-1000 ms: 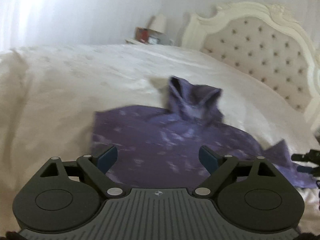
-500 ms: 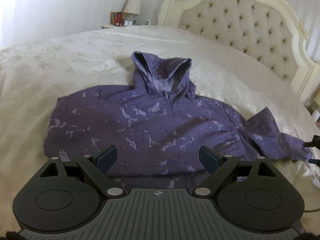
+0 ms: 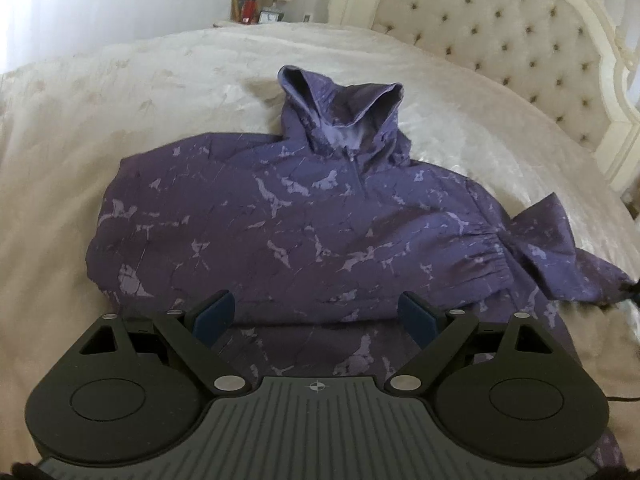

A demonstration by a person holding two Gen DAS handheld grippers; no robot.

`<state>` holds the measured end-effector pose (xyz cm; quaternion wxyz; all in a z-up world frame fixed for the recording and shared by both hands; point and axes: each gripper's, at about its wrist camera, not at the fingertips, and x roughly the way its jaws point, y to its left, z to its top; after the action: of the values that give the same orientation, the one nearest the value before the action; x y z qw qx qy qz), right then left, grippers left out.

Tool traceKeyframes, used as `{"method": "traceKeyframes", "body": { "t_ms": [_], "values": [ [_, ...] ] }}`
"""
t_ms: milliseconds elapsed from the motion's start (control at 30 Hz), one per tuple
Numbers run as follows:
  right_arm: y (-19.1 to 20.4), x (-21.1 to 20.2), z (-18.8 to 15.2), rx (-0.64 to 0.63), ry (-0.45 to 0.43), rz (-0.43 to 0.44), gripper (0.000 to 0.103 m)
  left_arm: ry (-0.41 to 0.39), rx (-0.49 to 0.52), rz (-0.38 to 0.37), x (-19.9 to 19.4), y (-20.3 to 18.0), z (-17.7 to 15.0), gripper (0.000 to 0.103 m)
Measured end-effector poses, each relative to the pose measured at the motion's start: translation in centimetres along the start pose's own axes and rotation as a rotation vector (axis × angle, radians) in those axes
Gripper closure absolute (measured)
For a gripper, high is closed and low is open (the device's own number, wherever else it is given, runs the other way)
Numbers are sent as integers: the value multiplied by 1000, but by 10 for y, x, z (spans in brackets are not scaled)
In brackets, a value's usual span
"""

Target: Fold large clothes

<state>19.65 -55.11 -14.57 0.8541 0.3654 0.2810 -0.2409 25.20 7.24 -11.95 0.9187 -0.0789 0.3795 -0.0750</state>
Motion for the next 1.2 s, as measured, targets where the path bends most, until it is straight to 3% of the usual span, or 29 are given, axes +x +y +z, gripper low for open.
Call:
{"method": "traceKeyframes", "body": {
  "t_ms": [133,267,500,667,833,1033,1200],
  "values": [
    [49,-30,12,-170,-77,77,84,12,-20,-5,4,6,1,14],
    [118,-63,14,-339,-141,214,84,11,-20,-10,5,10,4,14],
    [239,-99,-31,-564,-141,489,84,9,-29,-19,6,22,8,14],
    [309,-102,-94,-695,-57,659,84,8,-53,-17,5,39,9,14],
    [349,-83,-171,-777,80,743,84,11,-114,-26,3,62,5,14],
    [367,-56,-264,-921,234,756,83,2,-188,-44,-1,88,-2,14],
    [365,-48,-318,-1056,354,705,64,-48,-272,-77,-10,107,-3,14]
  ]
}}
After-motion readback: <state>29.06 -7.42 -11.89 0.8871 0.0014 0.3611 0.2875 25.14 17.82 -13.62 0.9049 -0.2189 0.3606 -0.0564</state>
